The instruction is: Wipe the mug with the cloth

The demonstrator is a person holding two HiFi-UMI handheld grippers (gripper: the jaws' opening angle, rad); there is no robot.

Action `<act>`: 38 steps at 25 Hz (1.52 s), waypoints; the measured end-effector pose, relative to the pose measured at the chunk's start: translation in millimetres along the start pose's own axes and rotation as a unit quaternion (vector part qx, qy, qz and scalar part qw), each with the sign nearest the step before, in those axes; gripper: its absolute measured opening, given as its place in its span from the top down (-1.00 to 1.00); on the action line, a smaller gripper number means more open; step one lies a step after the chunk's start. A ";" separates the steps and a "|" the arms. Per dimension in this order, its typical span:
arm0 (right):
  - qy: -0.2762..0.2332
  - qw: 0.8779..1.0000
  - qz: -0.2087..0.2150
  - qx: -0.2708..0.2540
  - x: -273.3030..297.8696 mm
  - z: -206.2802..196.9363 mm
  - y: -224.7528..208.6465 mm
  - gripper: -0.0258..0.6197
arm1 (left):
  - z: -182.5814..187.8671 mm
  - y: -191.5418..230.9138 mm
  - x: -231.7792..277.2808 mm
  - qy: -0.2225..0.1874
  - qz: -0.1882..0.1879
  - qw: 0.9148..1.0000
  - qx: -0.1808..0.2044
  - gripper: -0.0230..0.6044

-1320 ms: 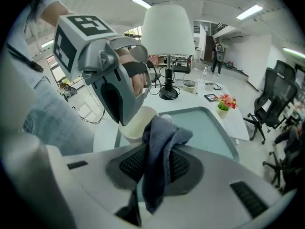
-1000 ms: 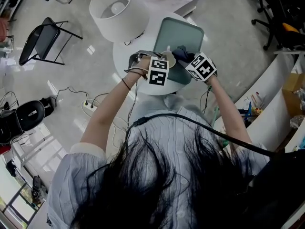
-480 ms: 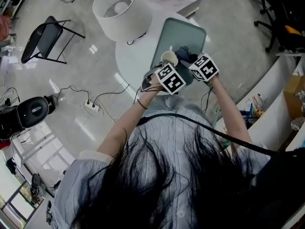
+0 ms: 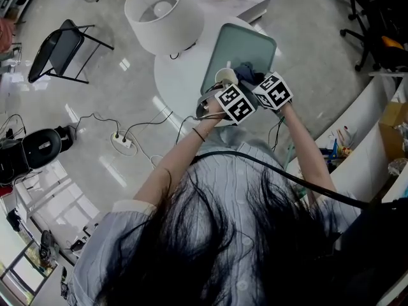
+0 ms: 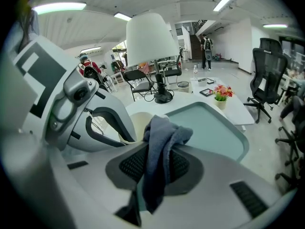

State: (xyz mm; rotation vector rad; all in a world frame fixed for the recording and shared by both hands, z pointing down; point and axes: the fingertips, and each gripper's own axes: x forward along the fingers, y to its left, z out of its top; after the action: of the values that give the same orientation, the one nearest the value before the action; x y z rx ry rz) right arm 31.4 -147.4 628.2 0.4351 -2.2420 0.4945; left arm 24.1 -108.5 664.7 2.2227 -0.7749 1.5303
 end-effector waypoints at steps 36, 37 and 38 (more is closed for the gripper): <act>-0.011 0.999 -0.018 0.042 -21.7 -8.9 2.2 0.65 | -31.0 9.5 -16.3 0.022 -0.097 0.929 0.357 0.77; -0.019 0.998 -0.021 0.047 -24.0 -7.4 2.9 0.65 | -28.5 9.0 -20.5 0.008 -0.098 0.939 0.330 0.77; -0.028 0.998 -0.024 0.053 -26.6 -5.7 3.4 0.65 | -25.7 8.6 -25.4 -0.008 -0.100 0.948 0.301 0.77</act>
State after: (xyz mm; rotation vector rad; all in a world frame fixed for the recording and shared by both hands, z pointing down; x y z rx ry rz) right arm 50.3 -137.7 610.9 0.5625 -2.2600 0.5841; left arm -7.3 -94.9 650.3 2.6254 -0.0631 1.8159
